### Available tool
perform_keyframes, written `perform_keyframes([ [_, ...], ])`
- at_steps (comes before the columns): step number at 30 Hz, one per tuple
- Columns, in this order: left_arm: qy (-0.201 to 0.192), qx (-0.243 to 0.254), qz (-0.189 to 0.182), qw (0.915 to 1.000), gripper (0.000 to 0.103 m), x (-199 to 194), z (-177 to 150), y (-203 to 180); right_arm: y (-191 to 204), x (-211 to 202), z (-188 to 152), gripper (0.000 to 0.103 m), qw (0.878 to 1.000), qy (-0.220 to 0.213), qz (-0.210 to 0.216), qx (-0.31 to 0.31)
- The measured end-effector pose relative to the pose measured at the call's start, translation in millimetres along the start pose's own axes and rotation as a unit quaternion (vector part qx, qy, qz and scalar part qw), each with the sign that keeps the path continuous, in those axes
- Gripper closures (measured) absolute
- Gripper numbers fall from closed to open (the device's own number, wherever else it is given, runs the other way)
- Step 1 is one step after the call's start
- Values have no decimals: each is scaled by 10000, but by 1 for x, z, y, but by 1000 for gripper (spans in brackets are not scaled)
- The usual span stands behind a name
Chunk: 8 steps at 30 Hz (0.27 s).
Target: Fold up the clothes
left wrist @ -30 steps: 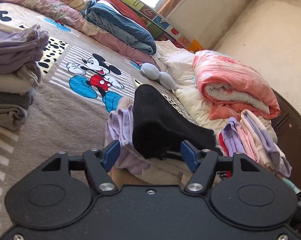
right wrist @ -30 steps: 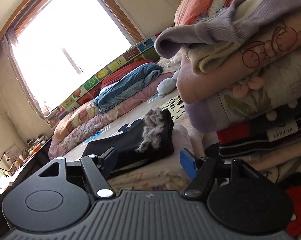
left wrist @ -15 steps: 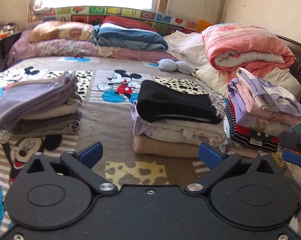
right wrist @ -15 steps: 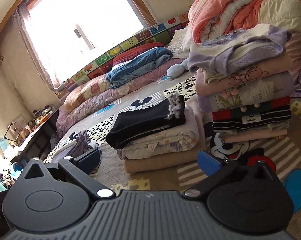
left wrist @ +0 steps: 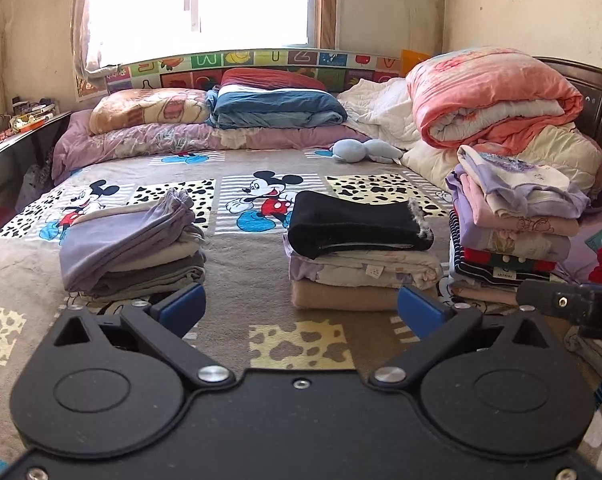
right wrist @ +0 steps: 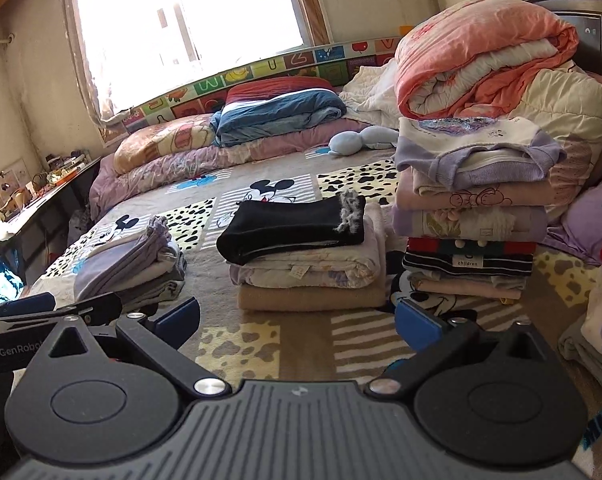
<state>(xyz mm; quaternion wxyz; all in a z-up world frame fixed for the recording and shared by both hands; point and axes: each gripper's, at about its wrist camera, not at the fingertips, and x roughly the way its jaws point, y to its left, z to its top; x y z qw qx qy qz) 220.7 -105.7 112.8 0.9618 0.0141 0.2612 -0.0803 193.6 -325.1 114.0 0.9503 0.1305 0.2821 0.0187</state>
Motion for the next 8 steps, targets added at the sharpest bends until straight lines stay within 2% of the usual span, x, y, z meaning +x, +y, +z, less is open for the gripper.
perform_keyframes([
  [8,-297,-32,-225,9993,0,-31,-2,-2,15,-20,-9,0,10000,39,-12,-72],
])
